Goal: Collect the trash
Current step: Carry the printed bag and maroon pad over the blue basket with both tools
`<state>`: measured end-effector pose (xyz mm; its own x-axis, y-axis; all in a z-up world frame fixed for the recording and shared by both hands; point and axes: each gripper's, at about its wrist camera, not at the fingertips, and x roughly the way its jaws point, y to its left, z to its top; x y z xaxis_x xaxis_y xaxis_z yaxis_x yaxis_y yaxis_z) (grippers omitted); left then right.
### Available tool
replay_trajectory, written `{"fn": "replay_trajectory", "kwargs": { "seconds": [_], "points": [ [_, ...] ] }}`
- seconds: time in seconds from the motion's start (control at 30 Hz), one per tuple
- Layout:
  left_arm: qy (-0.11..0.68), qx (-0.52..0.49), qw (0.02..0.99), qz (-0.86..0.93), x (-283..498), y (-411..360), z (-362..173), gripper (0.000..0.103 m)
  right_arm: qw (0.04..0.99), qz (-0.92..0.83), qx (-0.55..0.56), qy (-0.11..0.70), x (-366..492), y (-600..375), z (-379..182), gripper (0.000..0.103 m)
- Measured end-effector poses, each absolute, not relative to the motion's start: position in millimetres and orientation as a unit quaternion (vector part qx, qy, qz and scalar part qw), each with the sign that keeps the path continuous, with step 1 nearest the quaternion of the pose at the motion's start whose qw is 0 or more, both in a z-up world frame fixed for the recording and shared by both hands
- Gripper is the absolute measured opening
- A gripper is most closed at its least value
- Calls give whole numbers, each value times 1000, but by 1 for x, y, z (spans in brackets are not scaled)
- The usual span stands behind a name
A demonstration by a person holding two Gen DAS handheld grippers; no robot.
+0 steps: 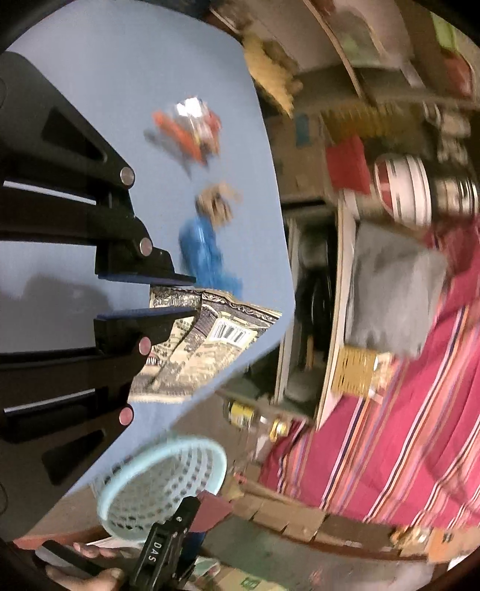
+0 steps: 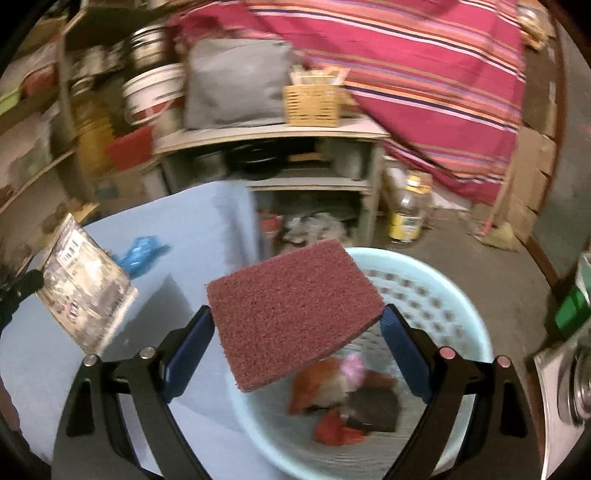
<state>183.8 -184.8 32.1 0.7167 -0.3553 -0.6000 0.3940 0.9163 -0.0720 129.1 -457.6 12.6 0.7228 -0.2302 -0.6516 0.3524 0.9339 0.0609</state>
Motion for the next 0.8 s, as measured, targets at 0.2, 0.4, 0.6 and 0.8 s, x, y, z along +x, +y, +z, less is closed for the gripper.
{"fn": "replay_trajectory", "kwargs": {
  "seconds": [0.2,0.4,0.6,0.8],
  "points": [
    [313,50,915,-250,174,-261,29,0,915,-200,115,331,103,-512,6,89],
    [321,51,918,-226,183,-270,14,0,914,-198,149,323,91,-531,2,89],
    [320,34,919,-226,188,-259,29,0,918,-189,144,318,95,-524,5,89],
    [280,39,925,-253,170,-274,66,0,919,-193,152,308,89,-528,8,89]
  ]
}}
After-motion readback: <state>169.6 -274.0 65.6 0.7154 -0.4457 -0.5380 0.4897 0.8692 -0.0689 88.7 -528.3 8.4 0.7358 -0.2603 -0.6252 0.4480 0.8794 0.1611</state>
